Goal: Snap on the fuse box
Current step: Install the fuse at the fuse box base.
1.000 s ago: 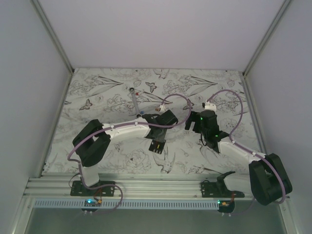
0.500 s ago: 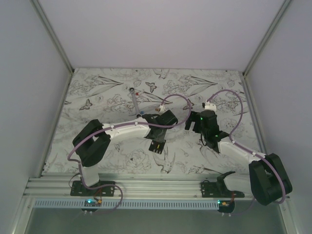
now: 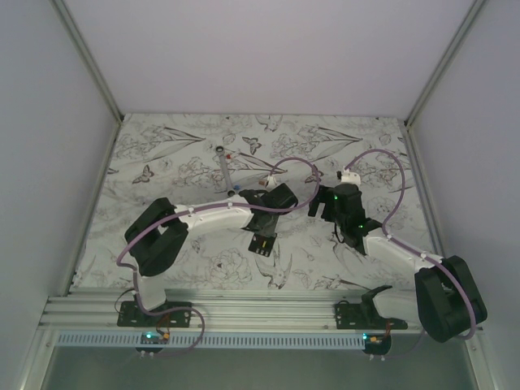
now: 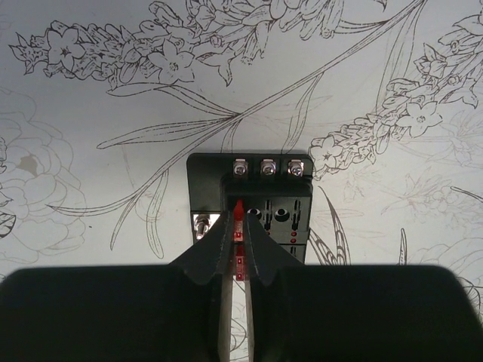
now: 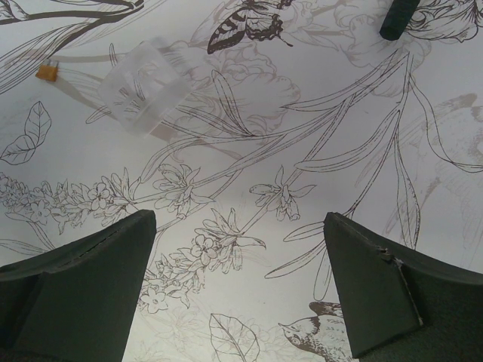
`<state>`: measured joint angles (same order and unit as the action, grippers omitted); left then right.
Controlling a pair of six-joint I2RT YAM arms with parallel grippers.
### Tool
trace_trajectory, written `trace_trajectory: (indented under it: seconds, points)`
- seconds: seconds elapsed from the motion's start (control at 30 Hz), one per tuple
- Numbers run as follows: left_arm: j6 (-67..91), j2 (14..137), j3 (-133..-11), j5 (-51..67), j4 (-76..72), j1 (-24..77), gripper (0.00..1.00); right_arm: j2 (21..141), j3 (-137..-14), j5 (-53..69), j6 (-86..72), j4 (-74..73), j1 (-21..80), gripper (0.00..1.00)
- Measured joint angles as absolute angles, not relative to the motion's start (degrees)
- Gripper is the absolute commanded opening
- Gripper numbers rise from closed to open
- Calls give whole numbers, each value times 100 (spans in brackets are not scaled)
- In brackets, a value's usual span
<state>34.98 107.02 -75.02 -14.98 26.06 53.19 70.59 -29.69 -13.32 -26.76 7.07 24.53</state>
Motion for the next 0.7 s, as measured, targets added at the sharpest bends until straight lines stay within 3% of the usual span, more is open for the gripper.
trace_trajectory:
  seconds: [0.13, 0.7]
  points:
    - [3514, 10702, -7507, -1485, 2622, 5319, 0, 7059, -2969, -1334, -2676, 707, 2453, 100]
    - [4058, 10593, -7249, -1723, 2412, 5384, 0, 7059, -2969, -1334, -2676, 709, 2453, 100]
